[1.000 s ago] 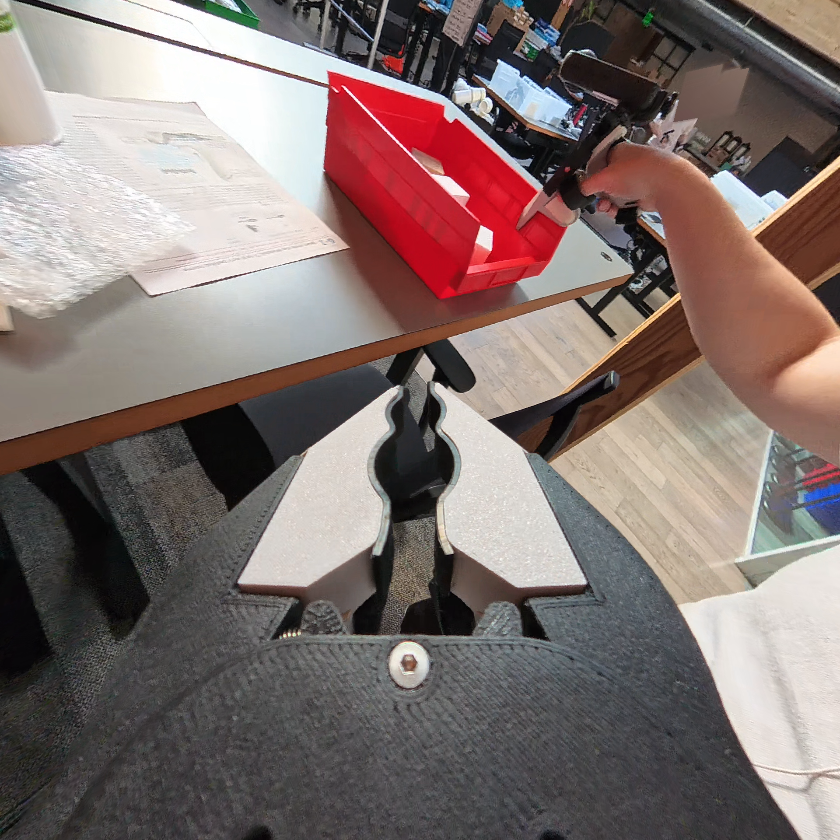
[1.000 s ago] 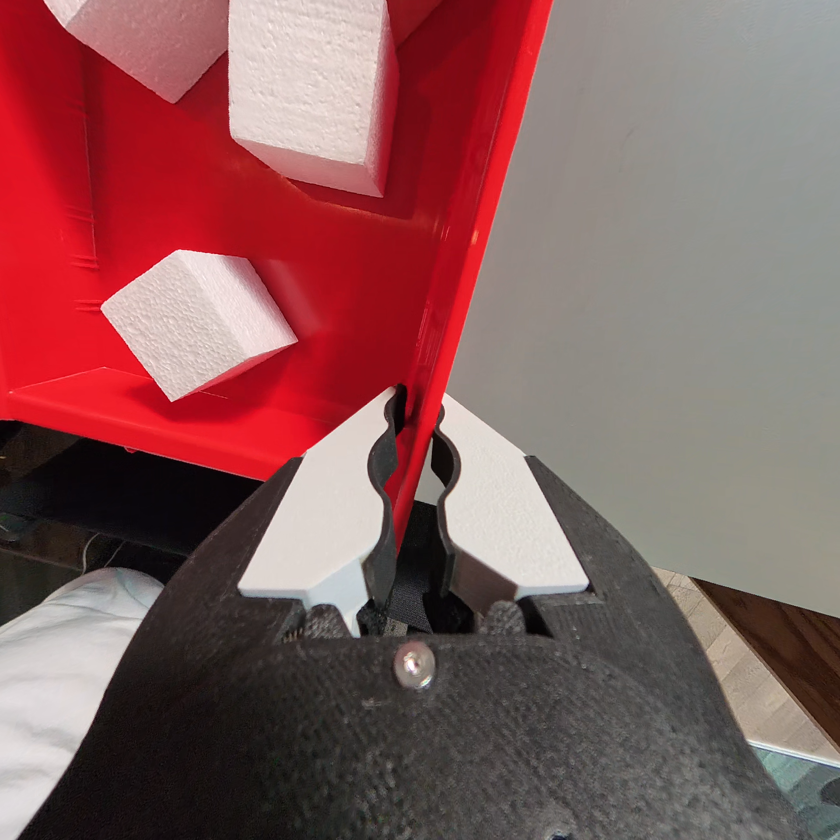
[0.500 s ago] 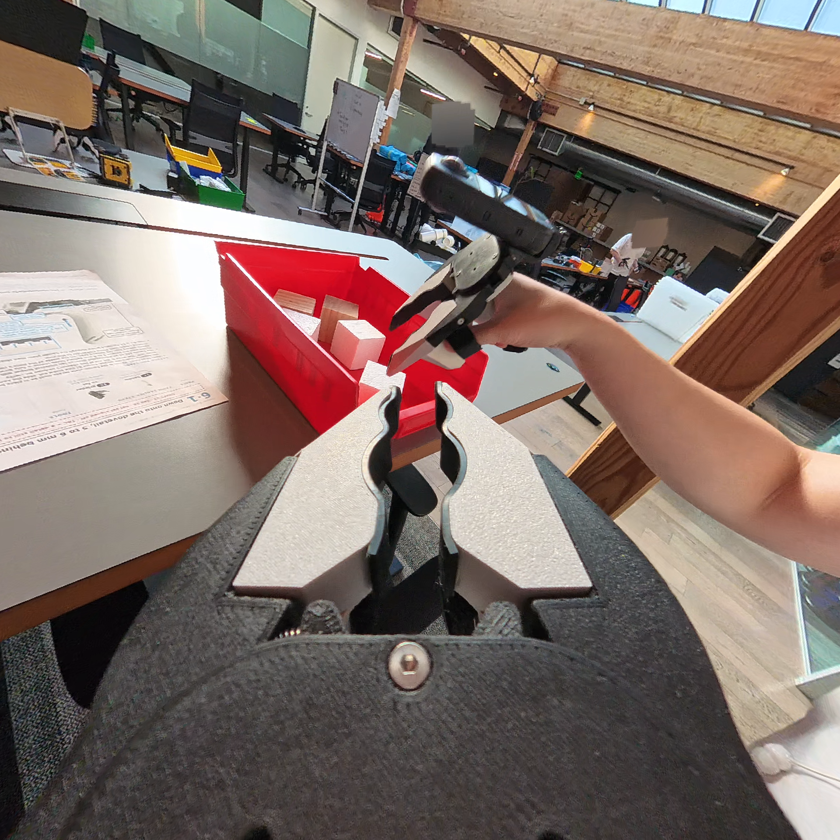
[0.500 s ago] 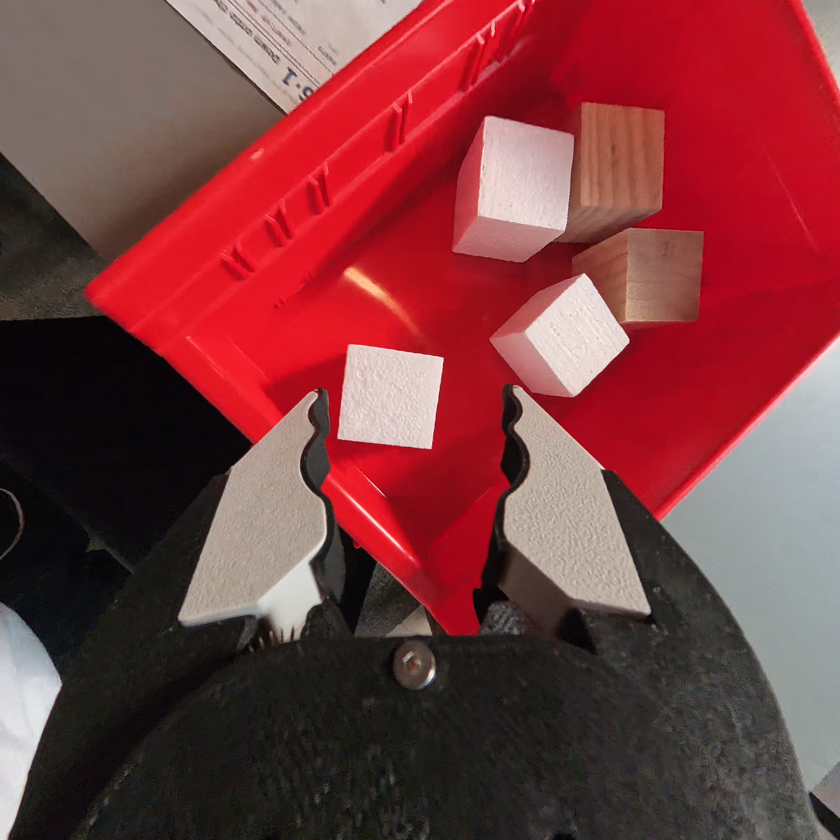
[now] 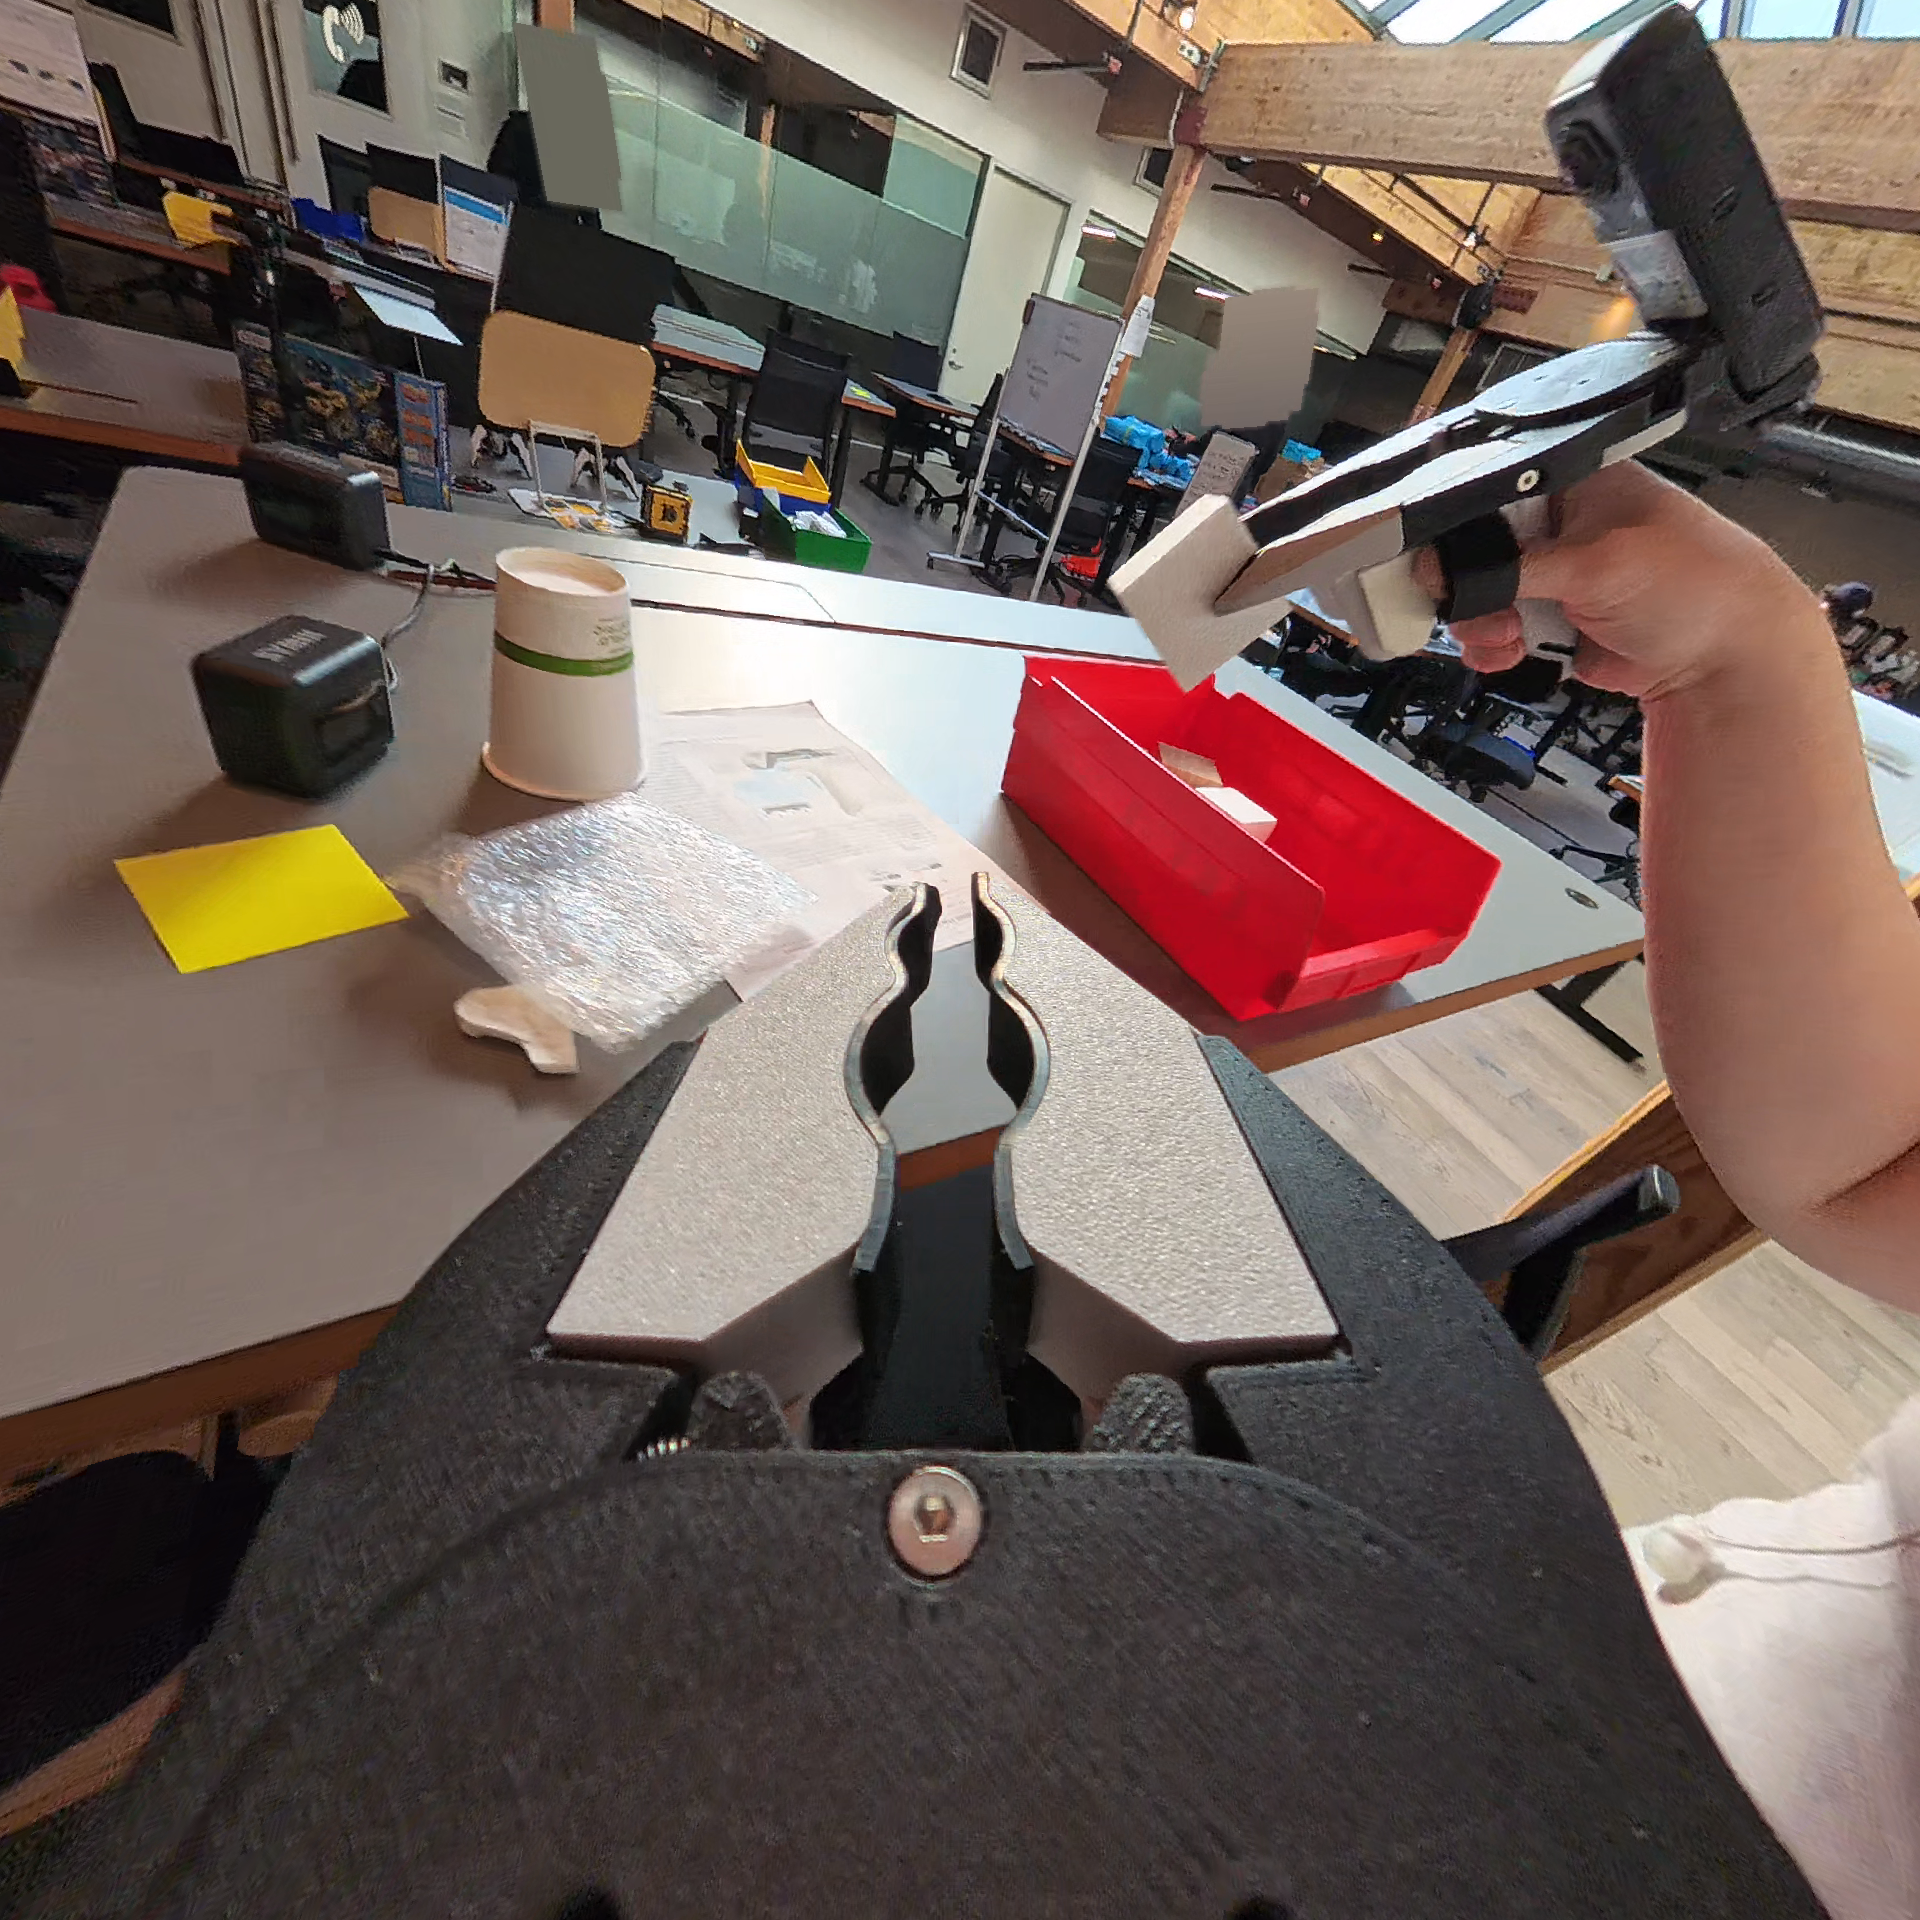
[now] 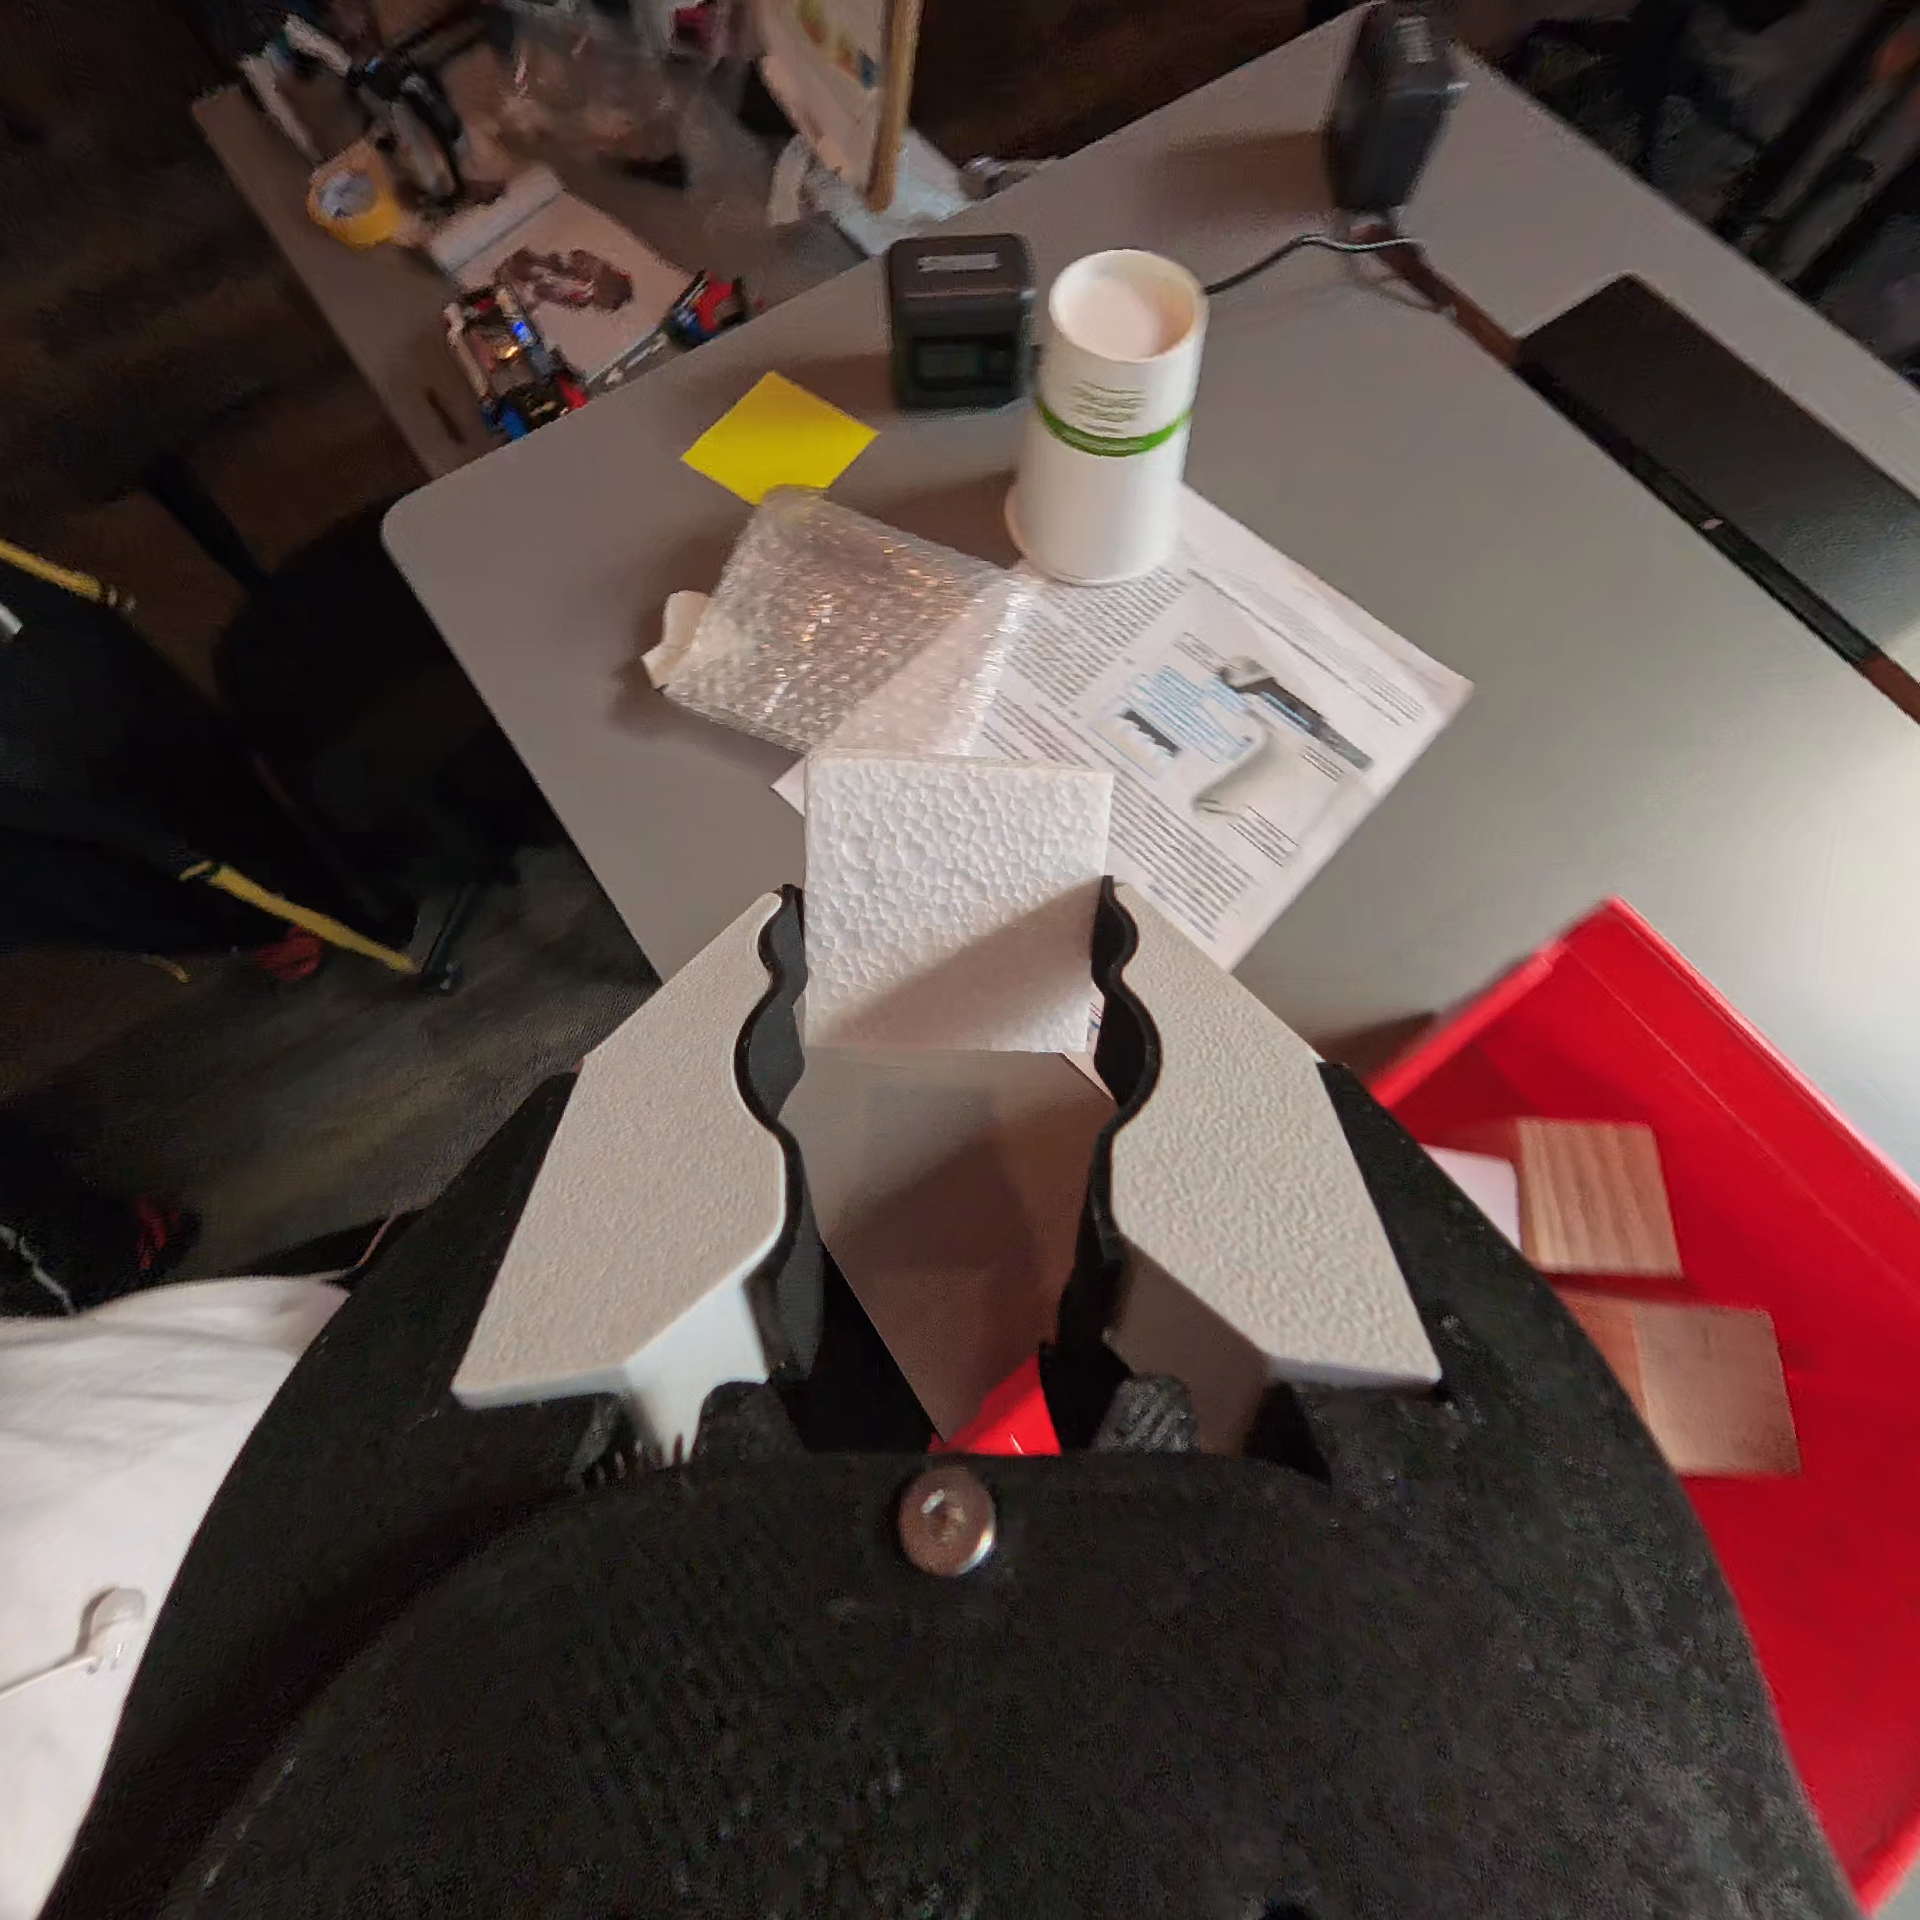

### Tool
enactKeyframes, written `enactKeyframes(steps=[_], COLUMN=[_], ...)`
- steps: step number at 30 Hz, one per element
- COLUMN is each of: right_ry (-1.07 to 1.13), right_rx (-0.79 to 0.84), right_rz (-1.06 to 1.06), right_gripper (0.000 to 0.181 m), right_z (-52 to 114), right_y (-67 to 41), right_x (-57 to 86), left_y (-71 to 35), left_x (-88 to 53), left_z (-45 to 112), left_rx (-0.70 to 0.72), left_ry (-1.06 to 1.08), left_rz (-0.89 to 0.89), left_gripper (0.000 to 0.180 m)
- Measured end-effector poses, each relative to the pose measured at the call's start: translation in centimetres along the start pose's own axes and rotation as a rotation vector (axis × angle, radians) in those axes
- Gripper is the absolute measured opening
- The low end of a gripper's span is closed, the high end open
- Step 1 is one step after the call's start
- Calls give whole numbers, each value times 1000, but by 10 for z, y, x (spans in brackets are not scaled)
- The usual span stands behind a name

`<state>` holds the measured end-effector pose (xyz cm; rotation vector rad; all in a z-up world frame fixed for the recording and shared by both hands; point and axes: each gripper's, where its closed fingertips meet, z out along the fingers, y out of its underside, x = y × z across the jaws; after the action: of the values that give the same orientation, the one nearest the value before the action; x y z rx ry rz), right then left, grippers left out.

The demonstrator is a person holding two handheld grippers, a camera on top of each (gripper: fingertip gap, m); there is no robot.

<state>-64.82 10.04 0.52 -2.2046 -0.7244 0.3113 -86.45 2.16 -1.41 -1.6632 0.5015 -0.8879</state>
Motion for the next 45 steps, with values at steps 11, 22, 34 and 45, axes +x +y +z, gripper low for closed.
enactKeyframes(steps=[11,22,34,45], right_ry=[-101,373,483,385], right_rx=[-517,-110,-643,-262], right_rz=[-288,-14,488,205], right_gripper=[82,49,73,55], right_z=[262,10,-2,-21], right_y=[4,24,236,61], right_x=[-47,164,205,143], left_y=[-30,-28,-55,-50], left_x=[-104,-143,-99,-109], left_z=[15,10,56,39], left_rx=[-10,-17,-4,0], left_ry=[71,25,147,112], left_rz=[-27,-19,47,27], left_gripper=[13,14,13,11])
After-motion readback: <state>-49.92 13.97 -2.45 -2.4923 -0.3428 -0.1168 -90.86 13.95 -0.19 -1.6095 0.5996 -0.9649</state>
